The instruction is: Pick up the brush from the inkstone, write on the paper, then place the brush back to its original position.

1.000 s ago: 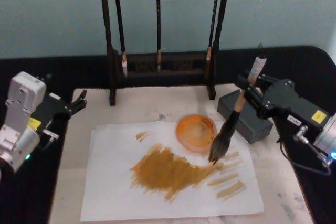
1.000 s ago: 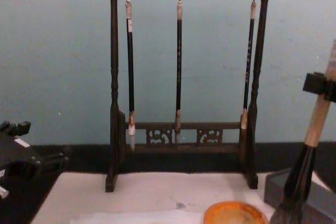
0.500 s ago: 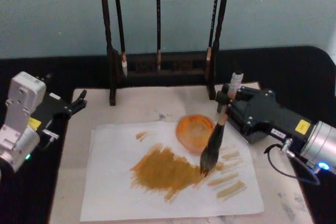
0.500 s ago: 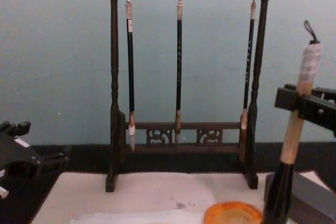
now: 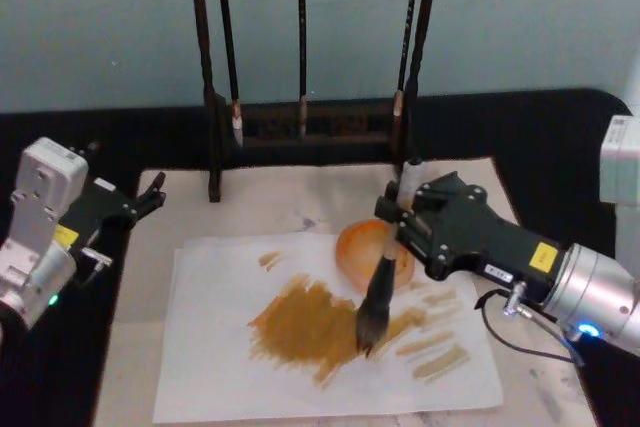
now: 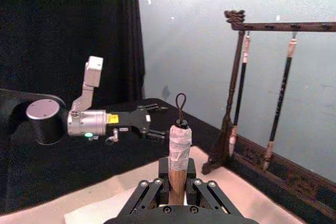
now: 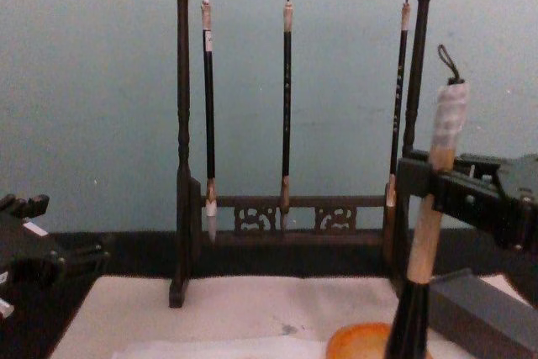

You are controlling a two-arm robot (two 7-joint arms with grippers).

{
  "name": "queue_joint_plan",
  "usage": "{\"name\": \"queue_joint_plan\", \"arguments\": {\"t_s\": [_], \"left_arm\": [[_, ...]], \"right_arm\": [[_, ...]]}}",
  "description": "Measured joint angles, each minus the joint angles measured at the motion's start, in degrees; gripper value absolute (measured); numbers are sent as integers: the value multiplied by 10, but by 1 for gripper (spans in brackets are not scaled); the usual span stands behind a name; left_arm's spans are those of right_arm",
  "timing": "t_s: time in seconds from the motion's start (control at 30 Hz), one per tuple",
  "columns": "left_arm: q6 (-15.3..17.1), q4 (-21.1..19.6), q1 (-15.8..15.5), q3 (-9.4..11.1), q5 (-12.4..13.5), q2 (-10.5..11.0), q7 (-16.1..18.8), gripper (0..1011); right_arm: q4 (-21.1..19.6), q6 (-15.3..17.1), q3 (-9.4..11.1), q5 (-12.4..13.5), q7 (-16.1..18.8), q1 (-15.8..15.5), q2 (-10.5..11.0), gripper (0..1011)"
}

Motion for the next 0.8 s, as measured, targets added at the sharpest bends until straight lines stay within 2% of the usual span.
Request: {"name": "queue_joint_plan", "arguments": {"t_s": [0.33, 0.8], "left_arm": [[0, 0, 0, 0, 0, 0, 0, 1010], [0, 0, 0, 0, 0, 0, 0, 1010]], "right_arm": [[0, 4, -14, -10, 11, 1, -5, 173], [-3, 8, -16, -19, 8, -13, -1, 173]]}}
